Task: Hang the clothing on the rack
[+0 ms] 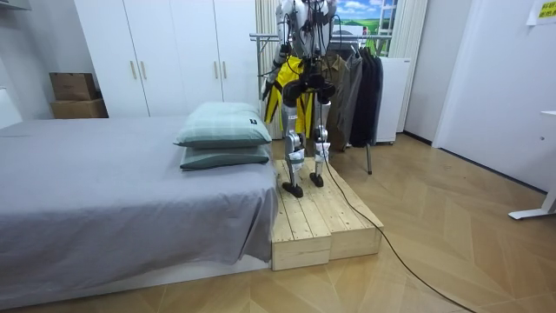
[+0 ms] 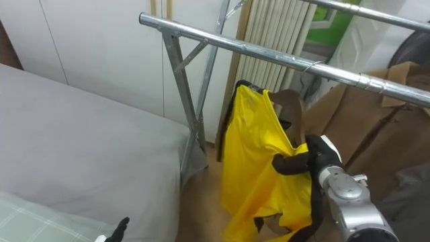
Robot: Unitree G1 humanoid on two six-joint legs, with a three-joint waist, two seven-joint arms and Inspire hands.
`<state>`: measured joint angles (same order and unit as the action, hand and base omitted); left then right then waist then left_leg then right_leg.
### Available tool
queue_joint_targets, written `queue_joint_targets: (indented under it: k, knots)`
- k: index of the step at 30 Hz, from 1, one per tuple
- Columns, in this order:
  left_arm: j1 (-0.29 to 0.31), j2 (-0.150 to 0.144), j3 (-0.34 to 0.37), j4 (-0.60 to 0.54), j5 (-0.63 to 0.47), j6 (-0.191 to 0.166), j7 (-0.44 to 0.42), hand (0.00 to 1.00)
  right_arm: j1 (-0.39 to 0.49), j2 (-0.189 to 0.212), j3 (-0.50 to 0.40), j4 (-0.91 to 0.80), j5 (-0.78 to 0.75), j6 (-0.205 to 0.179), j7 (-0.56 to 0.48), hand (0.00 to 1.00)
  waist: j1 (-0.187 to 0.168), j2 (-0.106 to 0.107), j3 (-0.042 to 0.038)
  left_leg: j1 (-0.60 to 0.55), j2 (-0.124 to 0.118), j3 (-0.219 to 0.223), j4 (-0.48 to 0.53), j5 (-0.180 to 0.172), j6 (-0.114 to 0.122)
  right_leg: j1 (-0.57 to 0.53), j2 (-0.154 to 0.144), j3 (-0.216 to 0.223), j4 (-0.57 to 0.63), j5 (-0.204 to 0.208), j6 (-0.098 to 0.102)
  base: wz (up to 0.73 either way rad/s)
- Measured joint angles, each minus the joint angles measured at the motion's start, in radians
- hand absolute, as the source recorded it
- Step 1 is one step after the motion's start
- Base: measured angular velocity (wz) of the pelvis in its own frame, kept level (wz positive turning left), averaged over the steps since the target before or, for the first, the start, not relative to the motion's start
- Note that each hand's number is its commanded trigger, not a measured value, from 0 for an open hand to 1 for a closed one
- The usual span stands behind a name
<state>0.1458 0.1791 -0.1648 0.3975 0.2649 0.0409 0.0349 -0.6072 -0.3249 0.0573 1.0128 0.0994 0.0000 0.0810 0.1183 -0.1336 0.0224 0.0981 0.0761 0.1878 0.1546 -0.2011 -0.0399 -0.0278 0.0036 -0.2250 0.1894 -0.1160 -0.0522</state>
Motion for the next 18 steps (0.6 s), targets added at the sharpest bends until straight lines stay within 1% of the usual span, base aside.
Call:
queue_joint_targets:
  k: [4, 9, 10, 11, 12, 13, 14, 15, 18]
  knots:
    - [0.0, 0.0, 0.0, -0.001, 0.0, 0.0, 0.005, 0.0, 0.0, 0.0, 0.001, 0.01, 0.0, 0.0, -0.001, 1.0, -0.001, 0.002, -0.0042, 0.003, 0.0, 0.0, 0.0, 0.0, 0.0, 0.004, 0.0, -0.001, 0.0, 0.0, 0.0, 0.0]
    - [-0.001, 0.0, 0.0, -0.001, 0.0, 0.0, 0.005, 0.0, 0.0, 0.0, 0.002, 0.023, 0.007, 0.0, -0.001, 1.0, 0.0, 0.002, -0.0042, 0.014, 0.0, 0.003, 0.0, 0.0, 0.0, 0.014, 0.0, -0.002, -0.001, 0.0, 0.0, 0.0]
    - [-0.001, 0.0, 0.0, -0.001, 0.0, 0.0, 0.005, 0.0, 0.0, 0.0, 0.002, 0.024, 0.009, 0.0, -0.001, 0.93, 0.0, 0.002, -0.0042, 0.014, 0.0, 0.004, 0.0, 0.0, 0.0, 0.015, 0.0, -0.003, -0.001, 0.0, 0.0, 0.0]
    - [-0.001, 0.0, 0.0, -0.001, 0.0, 0.0, 0.005, 0.0, 0.0, 0.0, 0.002, 0.024, 0.01, 0.0, -0.001, 0.57, 0.0, 0.002, -0.0042, 0.014, 0.0, 0.004, 0.0, 0.0, 0.0, 0.015, 0.0, -0.003, -0.001, 0.0, 0.0, 0.0]
    - [-0.001, 0.001, 0.0, -0.001, 0.0, 0.0, 0.005, 0.0, 0.0, 0.0, 0.003, 0.025, 0.013, 0.0, -0.001, 0.53, 0.0, 0.002, -0.0042, 0.014, 0.0, 0.004, 0.0, 0.0, 0.0, 0.015, 0.0, -0.004, -0.001, 0.0, 0.0, 0.0]
    - [-0.001, 0.001, 0.001, -0.001, 0.001, 0.0, 0.005, 0.0, 0.0, 0.0, 0.008, 0.026, 0.017, 0.0, -0.001, 0.33, 0.001, 0.002, -0.0042, 0.014, 0.0, 0.004, 0.0, 0.0, 0.0, 0.014, -0.001, -0.003, -0.001, 0.0, 0.0, 0.0]
    - [-0.001, 0.001, 0.001, -0.001, 0.001, 0.0, 0.005, 0.0, 0.0, 0.0, 0.01, 0.026, 0.02, 0.0, -0.001, 0.28, 0.001, 0.002, -0.0042, 0.013, 0.0, 0.005, 0.0, 0.0, 0.0, 0.014, -0.001, -0.003, -0.001, 0.0, 0.0, 0.0]
    - [-0.001, 0.001, 0.001, -0.001, 0.001, 0.0, 0.005, 0.0, 0.0, 0.0, 0.011, 0.026, 0.028, 0.0, -0.001, 0.01, 0.002, 0.002, -0.0042, 0.012, 0.0, 0.005, 0.0, 0.0, 0.0, 0.013, -0.001, -0.003, -0.001, 0.0, 0.0, 0.0]
    - [-0.001, 0.002, 0.001, -0.001, 0.001, 0.0, 0.005, 0.0, 0.0, 0.0, 0.011, 0.03, 0.038, 0.0, -0.001, 0.0, 0.003, 0.002, -0.0043, 0.012, 0.0, 0.005, 0.0, 0.0, -0.001, 0.012, 0.0, -0.002, -0.001, 0.001, 0.0, 0.0]
